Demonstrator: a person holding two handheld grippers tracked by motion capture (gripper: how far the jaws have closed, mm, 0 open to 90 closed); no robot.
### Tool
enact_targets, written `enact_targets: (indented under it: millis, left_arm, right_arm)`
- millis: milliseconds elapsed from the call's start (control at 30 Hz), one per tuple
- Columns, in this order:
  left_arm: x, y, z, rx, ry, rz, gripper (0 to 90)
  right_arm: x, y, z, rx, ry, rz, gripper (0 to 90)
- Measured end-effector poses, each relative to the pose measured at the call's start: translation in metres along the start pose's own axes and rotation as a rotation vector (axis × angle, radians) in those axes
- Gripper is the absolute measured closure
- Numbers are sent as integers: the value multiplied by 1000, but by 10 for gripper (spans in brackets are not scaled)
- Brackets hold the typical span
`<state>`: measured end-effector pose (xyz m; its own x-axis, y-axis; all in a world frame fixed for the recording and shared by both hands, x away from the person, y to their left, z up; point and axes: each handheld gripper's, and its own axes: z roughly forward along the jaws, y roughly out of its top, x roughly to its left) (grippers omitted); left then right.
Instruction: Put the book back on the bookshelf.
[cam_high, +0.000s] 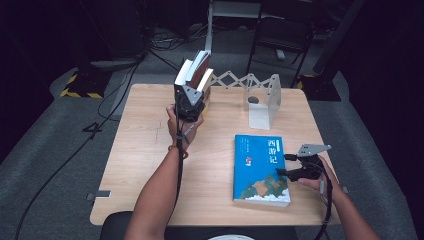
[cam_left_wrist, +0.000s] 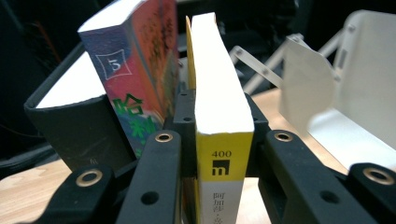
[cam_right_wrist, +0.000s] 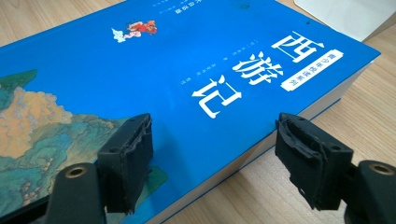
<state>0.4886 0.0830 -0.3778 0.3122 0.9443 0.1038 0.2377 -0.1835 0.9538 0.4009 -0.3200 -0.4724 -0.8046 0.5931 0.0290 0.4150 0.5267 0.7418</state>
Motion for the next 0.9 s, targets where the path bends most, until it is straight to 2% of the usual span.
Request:
enact_targets:
  millis: [67, 200, 333, 467, 500, 533, 733, 833, 900]
  left_arm:
    - [-2, 0, 5, -14, 14, -14, 749]
    - [-5, 1, 12, -26, 31, -17, 747]
    - [-3, 2, 19, -28, 53, -45, 744]
    - [-1, 3, 21, -27, 68, -46, 735]
    - [-1, 2, 20, -26, 64, -49, 710]
    - [-1, 0, 19, -27, 56, -36, 699]
    - [-3, -9, 10, -23, 0, -51, 587]
    - [-2, -18, 2, -12, -37, -54, 556]
    - [-2, -24, -2, -3, -43, -47, 556]
  right_arm:
    - [0, 0, 0, 0, 1, -2, 283]
    - [-1, 0, 0, -1, 5, -3, 283]
    - [-1, -1, 0, -4, 9, -1, 283]
    - [-1, -1, 0, -2, 8, -3, 283]
    - [-1, -1, 0, -1, 8, -3, 283]
    - [-1, -1, 0, -4, 9, -2, 283]
    - [-1, -1, 0, -3, 10, -1, 281]
    - [0, -1, -1, 0, 8, -1, 281]
    - [0, -1, -1, 0, 9, 0, 278]
